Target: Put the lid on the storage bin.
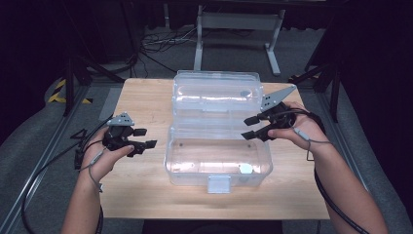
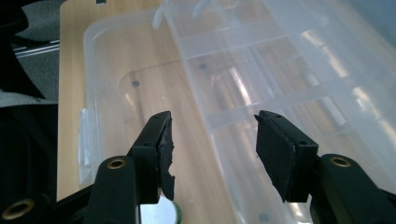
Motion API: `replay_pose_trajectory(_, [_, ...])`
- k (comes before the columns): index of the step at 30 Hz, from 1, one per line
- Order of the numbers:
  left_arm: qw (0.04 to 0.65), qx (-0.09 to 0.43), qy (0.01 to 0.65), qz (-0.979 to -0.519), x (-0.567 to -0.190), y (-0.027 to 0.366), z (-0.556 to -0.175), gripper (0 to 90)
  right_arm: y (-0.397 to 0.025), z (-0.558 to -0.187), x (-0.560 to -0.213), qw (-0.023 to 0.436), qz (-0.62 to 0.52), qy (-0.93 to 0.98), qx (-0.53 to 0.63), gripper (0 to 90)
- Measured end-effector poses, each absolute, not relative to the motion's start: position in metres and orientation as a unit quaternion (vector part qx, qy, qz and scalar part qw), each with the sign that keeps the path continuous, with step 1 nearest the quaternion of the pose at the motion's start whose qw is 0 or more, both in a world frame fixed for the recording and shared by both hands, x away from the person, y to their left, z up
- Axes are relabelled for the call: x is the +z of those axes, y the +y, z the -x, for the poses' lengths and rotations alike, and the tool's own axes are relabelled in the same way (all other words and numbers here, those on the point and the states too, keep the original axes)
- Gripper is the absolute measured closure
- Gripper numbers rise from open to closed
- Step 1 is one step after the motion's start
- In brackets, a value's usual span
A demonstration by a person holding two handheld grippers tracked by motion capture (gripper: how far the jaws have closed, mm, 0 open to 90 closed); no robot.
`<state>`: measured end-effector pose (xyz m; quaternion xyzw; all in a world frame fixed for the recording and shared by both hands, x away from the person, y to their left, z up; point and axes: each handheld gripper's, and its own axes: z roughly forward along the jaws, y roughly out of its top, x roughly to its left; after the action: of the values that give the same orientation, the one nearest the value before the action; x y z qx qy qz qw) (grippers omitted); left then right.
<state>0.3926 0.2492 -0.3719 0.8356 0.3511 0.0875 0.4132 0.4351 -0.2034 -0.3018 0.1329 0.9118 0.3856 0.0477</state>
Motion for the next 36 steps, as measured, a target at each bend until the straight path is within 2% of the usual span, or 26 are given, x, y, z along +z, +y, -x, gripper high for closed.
replay_pose_trajectory(20, [0.415,0.084,0.347,-0.837,-0.369,0.245,-0.381,36.5,-0.185,-0.471,-0.282,0.074,-0.177,0.88,0.435,53.1])
replay_pose_trajectory(36, [0.413,0.077,0.335,-0.843,-0.367,0.236,-0.378,36.8,-0.158,-0.493,-0.289,0.074,-0.166,0.899,0.399,54.6])
